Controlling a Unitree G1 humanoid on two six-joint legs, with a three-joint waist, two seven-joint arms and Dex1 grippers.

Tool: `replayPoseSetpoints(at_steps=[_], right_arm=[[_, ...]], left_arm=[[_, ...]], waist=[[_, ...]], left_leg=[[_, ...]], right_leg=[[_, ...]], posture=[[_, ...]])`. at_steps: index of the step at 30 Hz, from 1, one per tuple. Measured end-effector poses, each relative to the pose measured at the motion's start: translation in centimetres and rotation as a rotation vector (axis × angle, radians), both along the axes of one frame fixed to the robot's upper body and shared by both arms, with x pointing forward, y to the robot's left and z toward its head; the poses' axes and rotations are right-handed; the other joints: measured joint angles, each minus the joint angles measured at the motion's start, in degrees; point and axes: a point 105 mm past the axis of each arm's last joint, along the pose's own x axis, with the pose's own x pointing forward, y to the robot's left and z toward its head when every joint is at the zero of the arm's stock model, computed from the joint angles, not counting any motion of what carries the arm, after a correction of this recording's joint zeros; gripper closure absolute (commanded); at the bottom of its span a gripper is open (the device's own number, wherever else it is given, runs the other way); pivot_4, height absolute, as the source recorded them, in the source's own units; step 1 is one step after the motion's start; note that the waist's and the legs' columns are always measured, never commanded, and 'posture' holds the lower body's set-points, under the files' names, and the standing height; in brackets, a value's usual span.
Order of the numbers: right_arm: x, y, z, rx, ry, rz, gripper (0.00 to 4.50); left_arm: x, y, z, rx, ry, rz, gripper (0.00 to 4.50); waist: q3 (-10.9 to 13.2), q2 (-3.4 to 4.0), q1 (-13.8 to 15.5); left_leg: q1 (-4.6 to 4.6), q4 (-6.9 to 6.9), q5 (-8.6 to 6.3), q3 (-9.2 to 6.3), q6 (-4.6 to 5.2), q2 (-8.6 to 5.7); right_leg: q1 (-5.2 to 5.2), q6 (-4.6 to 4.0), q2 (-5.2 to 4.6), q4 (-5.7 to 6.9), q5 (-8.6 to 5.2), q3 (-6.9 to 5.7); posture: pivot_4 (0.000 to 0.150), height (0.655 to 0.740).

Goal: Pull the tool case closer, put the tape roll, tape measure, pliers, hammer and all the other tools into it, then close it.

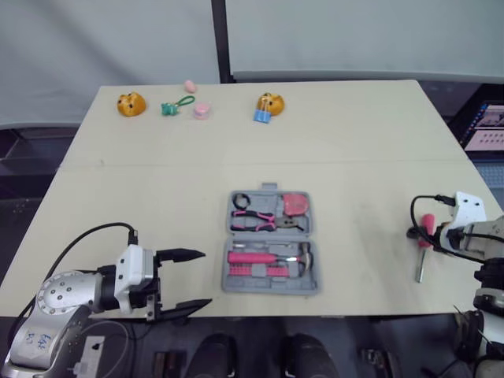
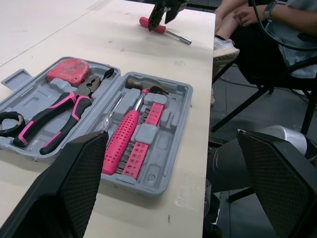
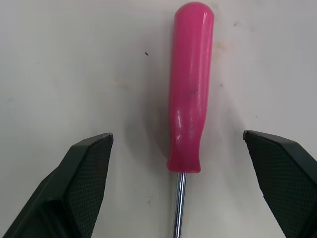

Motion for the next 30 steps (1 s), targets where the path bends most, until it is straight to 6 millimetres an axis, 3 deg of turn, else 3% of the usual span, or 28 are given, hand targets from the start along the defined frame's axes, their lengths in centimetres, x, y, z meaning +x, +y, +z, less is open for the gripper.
replayPoseSetpoints(at_steps=[12, 15, 22, 30], right_arm=[[-0.48, -0.53, -0.35, 0.006, 0.001, -0.035, 0.0], [-0.46, -0.48, -0.4, 0.008, 0.001, -0.035, 0.88], [-0.46, -0.11, -0.71, 0.022, 0.014, -0.037, 4.18], [-0.43, -0.05, -0.7, 0.022, 0.016, -0.041, 4.16]], left_arm=[[0.11, 0.01, 0.02, 0.012, -0.011, 0.001, 0.05], [0.12, 0.01, 0.03, 0.013, -0.012, 0.001, 0.0], [0.16, 0.04, 0.02, 0.014, -0.015, 0.002, 0.0], [0.31, 0.32, -0.2, 0.012, -0.01, 0.013, 0.0]], waist=[[0.0, 0.0, 0.0], [0.0, 0.0, 0.0], [0.0, 0.0, 0.0], [0.0, -0.01, 0.0]], left_leg=[[0.01, 0.0, 0.0, 0.01, 0.0, 0.0], [0.01, 0.0, 0.0, 0.01, 0.0, 0.0], [0.01, 0.0, 0.0, 0.01, 0.0, 0.0], [0.01, 0.01, 0.0, 0.0, 0.0, 0.0]], right_leg=[[-0.01, 0.0, 0.0, 0.05, 0.0, 0.02], [-0.01, 0.0, 0.0, 0.05, 0.0, 0.02], [-0.01, 0.0, 0.0, 0.06, 0.0, 0.02], [-0.01, 0.0, 0.0, 0.15, 0.0, 0.02]], posture=[[0.15, 0.6677], [0.15, 0.6677], [0.15, 0.6677], [0.15, 0.6677]])
